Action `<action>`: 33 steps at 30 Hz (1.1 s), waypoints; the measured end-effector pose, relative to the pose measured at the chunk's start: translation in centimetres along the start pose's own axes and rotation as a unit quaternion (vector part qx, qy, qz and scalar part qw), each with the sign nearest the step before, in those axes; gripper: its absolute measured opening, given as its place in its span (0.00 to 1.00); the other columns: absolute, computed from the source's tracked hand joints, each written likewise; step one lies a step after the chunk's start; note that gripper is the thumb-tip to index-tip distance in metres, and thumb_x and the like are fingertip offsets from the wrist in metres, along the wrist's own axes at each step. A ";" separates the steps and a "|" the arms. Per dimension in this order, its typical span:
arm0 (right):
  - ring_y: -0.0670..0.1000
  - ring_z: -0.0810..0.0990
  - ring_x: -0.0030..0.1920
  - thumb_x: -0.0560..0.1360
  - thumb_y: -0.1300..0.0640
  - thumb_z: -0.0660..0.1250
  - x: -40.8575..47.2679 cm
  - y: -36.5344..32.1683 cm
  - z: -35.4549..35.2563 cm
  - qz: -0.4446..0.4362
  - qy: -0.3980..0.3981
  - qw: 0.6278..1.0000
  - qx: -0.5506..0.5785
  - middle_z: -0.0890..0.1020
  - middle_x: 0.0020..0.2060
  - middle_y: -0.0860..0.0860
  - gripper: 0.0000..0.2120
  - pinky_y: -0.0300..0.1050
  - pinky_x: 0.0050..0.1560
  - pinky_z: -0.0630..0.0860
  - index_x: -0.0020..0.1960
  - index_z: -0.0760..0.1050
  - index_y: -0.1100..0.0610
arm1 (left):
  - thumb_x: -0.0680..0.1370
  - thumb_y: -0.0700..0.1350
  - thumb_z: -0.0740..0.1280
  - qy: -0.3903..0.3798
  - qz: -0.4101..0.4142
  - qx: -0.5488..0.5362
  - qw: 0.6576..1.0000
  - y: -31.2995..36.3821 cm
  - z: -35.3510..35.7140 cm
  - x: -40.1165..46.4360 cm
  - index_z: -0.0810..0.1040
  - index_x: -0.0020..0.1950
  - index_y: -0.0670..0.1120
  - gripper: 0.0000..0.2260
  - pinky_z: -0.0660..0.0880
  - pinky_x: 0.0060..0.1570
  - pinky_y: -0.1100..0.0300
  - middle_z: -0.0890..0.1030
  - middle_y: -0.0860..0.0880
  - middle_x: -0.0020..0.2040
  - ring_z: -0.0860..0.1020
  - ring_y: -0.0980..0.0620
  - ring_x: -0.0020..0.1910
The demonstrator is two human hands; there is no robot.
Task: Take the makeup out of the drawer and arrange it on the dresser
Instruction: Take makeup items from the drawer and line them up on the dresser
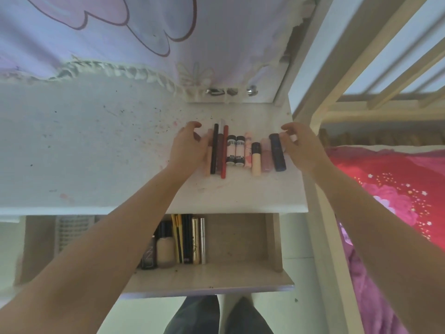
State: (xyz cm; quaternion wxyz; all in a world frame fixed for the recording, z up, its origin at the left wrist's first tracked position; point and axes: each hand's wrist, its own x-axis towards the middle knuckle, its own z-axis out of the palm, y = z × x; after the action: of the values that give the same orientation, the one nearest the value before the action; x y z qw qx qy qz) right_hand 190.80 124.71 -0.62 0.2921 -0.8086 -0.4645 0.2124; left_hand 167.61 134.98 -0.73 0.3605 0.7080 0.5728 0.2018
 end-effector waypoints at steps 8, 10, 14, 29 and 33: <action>0.36 0.76 0.40 0.79 0.53 0.57 -16.9 -2.8 7.2 -0.122 -0.192 0.973 0.033 0.77 0.39 0.38 0.10 0.31 0.41 0.69 0.54 0.76 0.51 | 0.79 0.45 0.61 -0.120 0.081 0.070 0.987 -9.1 -1.4 -15.8 0.73 0.50 0.56 0.06 0.71 0.33 0.68 0.77 0.59 0.38 0.77 0.60 0.38; 0.49 0.79 0.51 0.80 0.54 0.56 -18.1 -2.1 11.5 -0.087 -0.298 0.950 -0.044 0.80 0.52 0.50 0.14 0.43 0.51 0.73 0.63 0.72 0.53 | 0.80 0.45 0.60 -0.167 0.067 0.157 0.971 -11.8 0.4 -16.8 0.73 0.61 0.52 0.11 0.74 0.43 0.60 0.78 0.53 0.52 0.79 0.53 0.47; 0.61 0.75 0.60 0.81 0.57 0.54 -16.2 -1.7 17.0 -0.016 -0.331 0.940 -0.079 0.73 0.64 0.61 0.23 0.51 0.59 0.73 0.75 0.56 0.54 | 0.81 0.46 0.56 -0.199 0.020 0.264 0.944 -13.6 3.1 -14.6 0.58 0.75 0.50 0.22 0.77 0.47 0.47 0.65 0.45 0.71 0.77 0.42 0.54; 0.49 0.80 0.43 0.77 0.52 0.64 -18.7 -3.5 15.3 -0.071 -0.234 0.969 0.023 0.81 0.44 0.48 0.09 0.44 0.42 0.77 0.53 0.65 0.46 | 0.79 0.46 0.63 -0.181 0.007 0.080 0.980 -12.7 0.0 -18.2 0.68 0.64 0.51 0.14 0.75 0.51 0.62 0.78 0.53 0.56 0.77 0.58 0.48; 0.37 0.77 0.41 0.76 0.48 0.64 -17.7 -7.0 9.8 -0.142 -0.177 0.973 0.053 0.76 0.40 0.38 0.09 0.29 0.42 0.73 0.52 0.65 0.41 | 0.78 0.47 0.65 -0.074 0.090 -0.003 0.993 -9.1 -4.7 -16.9 0.71 0.61 0.55 0.13 0.72 0.45 0.74 0.76 0.63 0.46 0.75 0.66 0.44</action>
State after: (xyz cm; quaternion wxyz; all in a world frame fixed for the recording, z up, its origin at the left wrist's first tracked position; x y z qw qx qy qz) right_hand 171.93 114.72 -1.86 0.2751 -0.6674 -0.6066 0.3330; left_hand 153.86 120.87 -2.25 0.3845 0.7685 0.4778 0.1822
